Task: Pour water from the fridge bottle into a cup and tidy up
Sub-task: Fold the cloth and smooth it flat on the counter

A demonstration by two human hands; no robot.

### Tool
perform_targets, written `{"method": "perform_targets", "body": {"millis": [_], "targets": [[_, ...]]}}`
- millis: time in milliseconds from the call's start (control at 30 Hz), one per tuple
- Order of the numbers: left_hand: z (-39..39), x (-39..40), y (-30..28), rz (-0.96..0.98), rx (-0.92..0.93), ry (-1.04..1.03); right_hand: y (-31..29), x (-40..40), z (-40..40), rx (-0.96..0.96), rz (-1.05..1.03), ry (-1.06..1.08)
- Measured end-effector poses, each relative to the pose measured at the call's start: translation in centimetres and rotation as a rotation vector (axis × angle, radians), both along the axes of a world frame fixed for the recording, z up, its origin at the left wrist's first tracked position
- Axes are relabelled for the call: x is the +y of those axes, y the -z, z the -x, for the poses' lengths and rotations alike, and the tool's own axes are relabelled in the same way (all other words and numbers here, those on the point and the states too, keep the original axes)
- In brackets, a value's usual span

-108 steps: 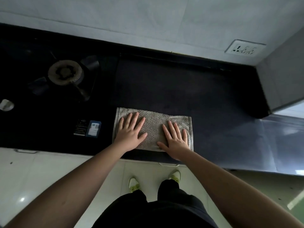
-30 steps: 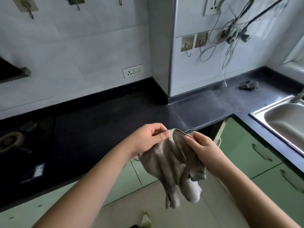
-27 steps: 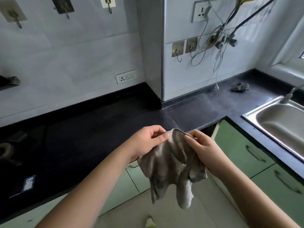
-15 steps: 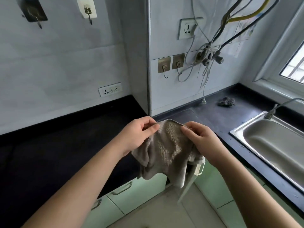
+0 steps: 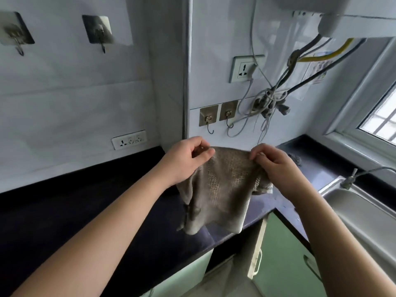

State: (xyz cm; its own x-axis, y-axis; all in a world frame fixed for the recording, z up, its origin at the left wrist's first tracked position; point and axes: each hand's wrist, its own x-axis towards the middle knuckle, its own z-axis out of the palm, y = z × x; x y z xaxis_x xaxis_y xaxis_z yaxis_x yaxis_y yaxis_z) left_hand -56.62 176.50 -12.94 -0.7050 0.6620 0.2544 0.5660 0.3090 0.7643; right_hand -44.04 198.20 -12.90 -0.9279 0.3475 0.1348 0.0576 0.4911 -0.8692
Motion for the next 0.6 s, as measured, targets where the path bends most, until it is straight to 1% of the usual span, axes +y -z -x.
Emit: {"method": "perform_targets", "body": {"millis": [133,233,333,400,500,600], "targets": [[1.8,1.6,-0.1,-0.107,0.031,0.021,-0.4,2.7,2.5,-0.057,-0.221,-0.066],[3.1,2.6,0.0,-0.132,0.104,0.04,-0.4,5.0,4.3,-0.105,-0.346,-0.177],[4.7,3.5,0.5,-0.071,0.253,0.065,-0.2,7.4,6.0,-0.11,-0.46,-0.275],[5.8,4.1,1.2,-0.011,0.364,0.078,0.2,8.9,7.3,-0.063,-0.548,-0.273],[6.9,5.0,2.2,0.038,0.407,0.02,0.9,10.7,9.4,0.016,-0.64,-0.227],[7.3,6.0,2.8,0.056,0.49,-0.026,1.2,12.2,11.0,0.057,-0.665,-0.241]]}}
